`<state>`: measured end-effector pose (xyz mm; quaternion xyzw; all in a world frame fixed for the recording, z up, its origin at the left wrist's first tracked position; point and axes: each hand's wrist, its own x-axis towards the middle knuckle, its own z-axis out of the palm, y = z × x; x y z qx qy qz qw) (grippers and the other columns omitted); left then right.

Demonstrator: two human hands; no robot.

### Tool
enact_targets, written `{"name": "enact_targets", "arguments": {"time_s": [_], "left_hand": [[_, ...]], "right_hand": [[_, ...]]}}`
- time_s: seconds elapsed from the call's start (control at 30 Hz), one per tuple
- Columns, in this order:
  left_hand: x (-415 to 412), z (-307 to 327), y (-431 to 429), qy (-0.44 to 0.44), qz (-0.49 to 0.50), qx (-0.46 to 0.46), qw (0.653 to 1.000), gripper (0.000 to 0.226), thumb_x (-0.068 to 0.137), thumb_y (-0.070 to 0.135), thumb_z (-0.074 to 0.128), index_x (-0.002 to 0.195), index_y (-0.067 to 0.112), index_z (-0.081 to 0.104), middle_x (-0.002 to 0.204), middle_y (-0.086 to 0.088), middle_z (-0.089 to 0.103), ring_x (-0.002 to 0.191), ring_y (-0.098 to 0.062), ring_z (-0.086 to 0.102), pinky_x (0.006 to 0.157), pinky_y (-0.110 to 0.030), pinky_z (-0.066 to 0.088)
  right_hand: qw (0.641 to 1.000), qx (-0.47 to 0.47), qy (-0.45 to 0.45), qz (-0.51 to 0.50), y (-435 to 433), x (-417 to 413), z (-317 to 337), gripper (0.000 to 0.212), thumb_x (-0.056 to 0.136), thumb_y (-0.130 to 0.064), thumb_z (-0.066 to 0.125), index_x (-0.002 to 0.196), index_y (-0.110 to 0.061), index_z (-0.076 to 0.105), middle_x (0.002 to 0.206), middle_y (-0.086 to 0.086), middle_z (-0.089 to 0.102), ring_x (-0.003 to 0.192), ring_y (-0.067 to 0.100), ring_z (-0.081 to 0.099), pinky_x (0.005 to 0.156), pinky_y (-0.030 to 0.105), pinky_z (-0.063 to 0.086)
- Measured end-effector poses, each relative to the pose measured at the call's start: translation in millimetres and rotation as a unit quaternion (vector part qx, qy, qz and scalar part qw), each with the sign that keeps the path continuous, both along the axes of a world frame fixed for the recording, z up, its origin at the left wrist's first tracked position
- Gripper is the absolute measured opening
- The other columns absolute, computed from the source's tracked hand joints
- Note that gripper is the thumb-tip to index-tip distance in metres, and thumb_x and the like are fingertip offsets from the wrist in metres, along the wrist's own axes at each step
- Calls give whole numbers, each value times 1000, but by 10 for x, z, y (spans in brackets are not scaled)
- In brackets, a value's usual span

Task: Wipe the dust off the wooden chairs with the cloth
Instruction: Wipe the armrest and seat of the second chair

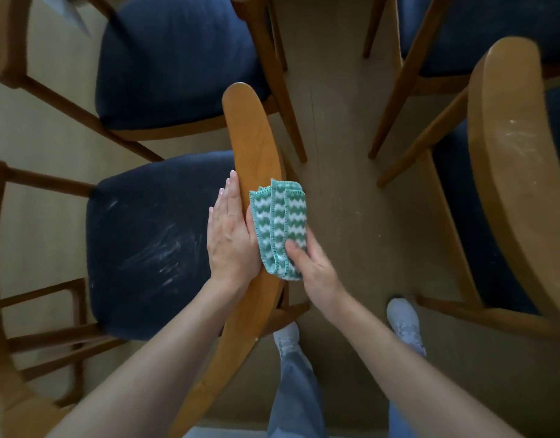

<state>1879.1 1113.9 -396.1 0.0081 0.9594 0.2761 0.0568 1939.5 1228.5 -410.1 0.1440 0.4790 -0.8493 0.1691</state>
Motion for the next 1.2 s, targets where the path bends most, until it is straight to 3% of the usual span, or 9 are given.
{"name": "enact_targets", "arguments": {"time_s": [0.23, 0.4, 0.47, 0.67, 0.77, 0.87, 1.0, 1.07, 1.2], "left_hand": [[11, 36, 13, -7, 13, 7, 1000, 58, 95, 45, 22, 149, 30, 7, 155, 5, 23, 142, -13, 22, 116, -47, 20], [13, 31, 7, -18, 24, 16, 999, 51, 94, 48, 21, 141, 44, 1, 154, 8, 23, 141, -12, 23, 115, -48, 21], [10, 26, 1, -20, 29, 23, 999, 50, 95, 48, 21, 141, 45, 2, 154, 9, 23, 141, -11, 23, 115, -48, 22], [4, 17, -12, -20, 38, 44, 998, 53, 95, 47, 22, 146, 41, 7, 154, 9, 25, 140, -10, 24, 114, -48, 24], [4, 15, -20, -19, 36, 51, 998, 52, 97, 43, 24, 147, 39, 10, 154, 9, 25, 141, -10, 24, 114, -48, 23], [3, 16, -15, -23, 40, 50, 998, 52, 98, 41, 25, 148, 37, 11, 154, 6, 26, 141, -12, 25, 114, -49, 24], [8, 19, -15, -25, 38, 47, 998, 54, 95, 45, 22, 148, 39, 9, 154, 7, 25, 140, -12, 25, 114, -49, 24], [8, 14, -19, -21, 37, 45, 998, 54, 95, 46, 22, 148, 38, 9, 154, 8, 25, 140, -12, 26, 113, -49, 25], [6, -5, -9, -20, 43, 40, 998, 54, 95, 49, 21, 146, 41, 8, 153, 10, 25, 139, -11, 27, 112, -49, 28]], "right_hand": [[999, 9, 15, -31, 191, -1143, -92, 30, 102, -13, 33, 127, -6, 48, 102, 1, 62, 85, 3, 62, 76, 15, 51], [997, 39, 67, 20, 213, -1971, -84, 47, 103, -20, 36, 146, -6, 27, 141, 17, 45, 124, 28, 51, 89, 21, 49], [995, 38, 89, 7, 228, -1964, -44, 50, 103, -11, 32, 150, -12, 16, 149, 16, 34, 132, 28, 41, 87, 17, 47], [997, 19, 69, -16, 192, -1131, -87, 43, 104, -13, 24, 146, -8, 23, 146, 11, 38, 130, 17, 43, 94, 13, 42], [998, -4, 53, -17, 89, -505, -162, 43, 102, -18, 29, 145, -20, 26, 142, -2, 41, 125, 4, 45, 102, 15, 39], [998, -35, 30, -31, -38, -76, -180, 42, 98, -28, 41, 138, -33, 28, 141, -8, 41, 131, 6, 41, 103, 15, 37], [997, 33, 41, -59, -53, -252, -198, 41, 97, -26, 36, 137, -34, 30, 154, 0, 28, 143, 12, 22, 112, 15, 23], [997, 26, 61, -46, -32, -546, -199, 49, 97, -26, 39, 145, -21, 28, 150, 7, 35, 138, 18, 34, 114, 30, 30], [996, 44, 68, -34, -9, -936, -196, 56, 101, -17, 38, 150, -14, 12, 149, 10, 33, 134, 22, 40, 108, 33, 39]]}}
